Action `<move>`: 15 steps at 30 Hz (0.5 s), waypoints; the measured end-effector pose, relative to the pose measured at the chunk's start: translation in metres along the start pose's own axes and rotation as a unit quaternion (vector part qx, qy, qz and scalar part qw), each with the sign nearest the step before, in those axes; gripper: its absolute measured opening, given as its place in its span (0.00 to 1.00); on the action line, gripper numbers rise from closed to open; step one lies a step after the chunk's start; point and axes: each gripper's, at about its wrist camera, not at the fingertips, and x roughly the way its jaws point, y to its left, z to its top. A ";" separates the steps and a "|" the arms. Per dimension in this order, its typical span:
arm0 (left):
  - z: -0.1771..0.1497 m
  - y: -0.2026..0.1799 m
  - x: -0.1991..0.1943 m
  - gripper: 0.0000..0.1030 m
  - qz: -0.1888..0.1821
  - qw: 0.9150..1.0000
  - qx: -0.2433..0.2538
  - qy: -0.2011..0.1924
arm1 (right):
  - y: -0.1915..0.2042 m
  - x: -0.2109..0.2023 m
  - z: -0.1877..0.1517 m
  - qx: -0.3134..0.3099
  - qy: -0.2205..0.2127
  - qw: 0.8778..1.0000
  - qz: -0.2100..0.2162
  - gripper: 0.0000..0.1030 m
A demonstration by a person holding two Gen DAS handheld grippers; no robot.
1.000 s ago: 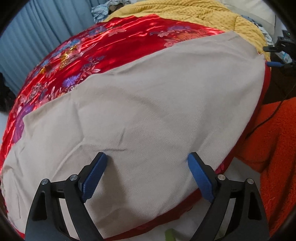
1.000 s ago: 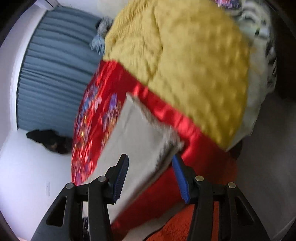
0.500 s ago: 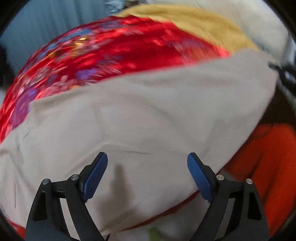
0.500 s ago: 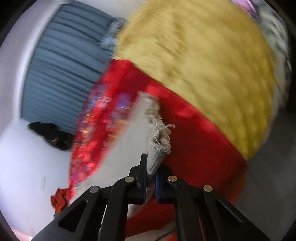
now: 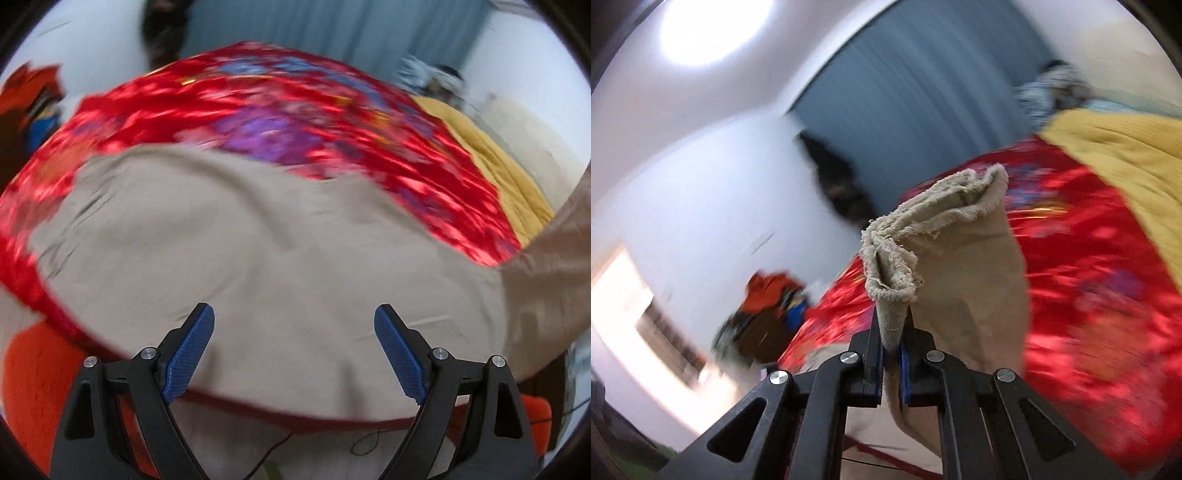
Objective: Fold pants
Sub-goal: 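Grasp the frayed hem with the right gripper and fold it toward the waistband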
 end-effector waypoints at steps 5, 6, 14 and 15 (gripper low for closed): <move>-0.012 0.051 -0.014 0.87 0.029 0.998 -0.051 -0.024 | 0.052 0.108 -0.042 -0.028 0.079 0.996 0.033 0.07; -0.014 0.062 -0.016 0.87 0.037 0.997 -0.062 -0.032 | 0.058 0.138 -0.066 -0.025 0.101 0.994 0.035 0.07; -0.022 0.090 -0.005 0.87 0.054 0.994 -0.089 -0.033 | 0.059 0.287 -0.216 -0.050 0.231 0.969 -0.069 0.37; -0.022 0.089 -0.005 0.87 0.053 0.994 -0.084 -0.035 | 0.066 0.282 -0.219 -0.068 0.220 0.970 -0.074 0.38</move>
